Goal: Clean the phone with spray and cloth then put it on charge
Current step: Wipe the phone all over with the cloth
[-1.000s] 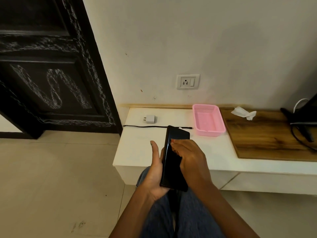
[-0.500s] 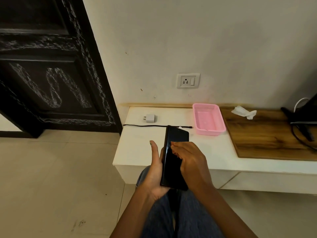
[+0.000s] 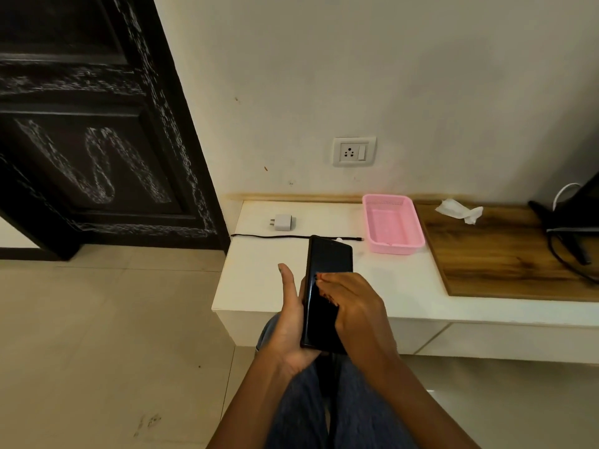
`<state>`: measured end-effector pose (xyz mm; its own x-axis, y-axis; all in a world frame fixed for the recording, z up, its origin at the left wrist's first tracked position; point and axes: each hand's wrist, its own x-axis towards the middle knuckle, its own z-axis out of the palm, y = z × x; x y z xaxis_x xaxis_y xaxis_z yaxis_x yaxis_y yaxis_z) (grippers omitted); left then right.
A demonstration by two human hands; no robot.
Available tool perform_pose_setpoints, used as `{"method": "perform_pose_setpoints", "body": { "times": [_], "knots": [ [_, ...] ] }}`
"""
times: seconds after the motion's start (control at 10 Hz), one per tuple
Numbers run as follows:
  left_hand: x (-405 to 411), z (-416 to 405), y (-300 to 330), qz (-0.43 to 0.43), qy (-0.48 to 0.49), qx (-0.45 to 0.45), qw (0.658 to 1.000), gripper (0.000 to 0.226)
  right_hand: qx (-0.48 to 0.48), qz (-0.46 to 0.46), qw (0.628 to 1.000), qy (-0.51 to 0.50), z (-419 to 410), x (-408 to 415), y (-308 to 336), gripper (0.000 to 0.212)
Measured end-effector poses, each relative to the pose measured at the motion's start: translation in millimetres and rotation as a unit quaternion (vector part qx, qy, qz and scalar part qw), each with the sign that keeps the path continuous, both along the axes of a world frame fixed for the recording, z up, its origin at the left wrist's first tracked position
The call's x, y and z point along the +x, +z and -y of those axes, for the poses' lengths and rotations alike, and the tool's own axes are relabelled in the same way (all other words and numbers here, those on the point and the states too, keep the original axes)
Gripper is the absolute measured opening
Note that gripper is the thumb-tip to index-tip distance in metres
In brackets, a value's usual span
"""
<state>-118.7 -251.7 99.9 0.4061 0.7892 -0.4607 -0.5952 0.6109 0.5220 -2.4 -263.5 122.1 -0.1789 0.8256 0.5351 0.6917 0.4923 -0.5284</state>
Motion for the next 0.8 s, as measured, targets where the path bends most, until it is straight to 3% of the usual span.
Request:
{"method": "perform_pose_setpoints", "body": {
  "times": [0.1, 0.2, 0.3, 0.4, 0.5, 0.6, 0.7, 0.8],
  "knots": [
    [0.2, 0.6, -0.3, 0.004, 0.011, -0.002, 1.0, 0.097, -0.148, 0.484, 0.862, -0.032, -3.2, -37.2, 3.3, 0.037],
    [-4.4, 2.0, -3.0, 0.021, 0.001, -0.008, 1.0, 0.108, -0.17, 0.746, 0.643, 0.026, 11.9, -40.4, -18.0, 0.046],
    [-6.1, 1.7, -3.1, 0.035, -0.003, 0.001, 0.999, 0.11, -0.011, 0.26, 0.965, 0.028, 26.5, -10.0, -5.8, 0.027],
    [-2.1, 0.5, 0.8, 0.017, -0.003, 0.006, 1.0, 0.099, 0.001, 0.065, 0.998, -0.027, 9.7, 18.4, 6.9, 0.028],
    [4.0, -0.4, 5.9, -0.002, -0.011, 0.011, 1.0, 0.095, -0.035, 0.074, 0.996, -0.044, 0.3, 8.4, 6.2, 0.037],
    [4.8, -0.8, 5.7, -0.009, -0.003, 0.007, 1.0, 0.101, -0.166, 0.284, 0.943, 0.049, 4.4, -26.9, 14.4, 0.031],
    [2.1, 0.3, 2.9, -0.001, -0.02, 0.0, 1.0, 0.109, -0.248, 0.361, 0.899, 0.015, 19.3, -31.8, -2.8, 0.036],
    [2.1, 1.7, 3.0, -0.002, -0.016, -0.001, 1.0, 0.111, -0.004, 0.103, 0.994, 0.021, 26.8, 6.2, 2.0, 0.029]
  ]
}}
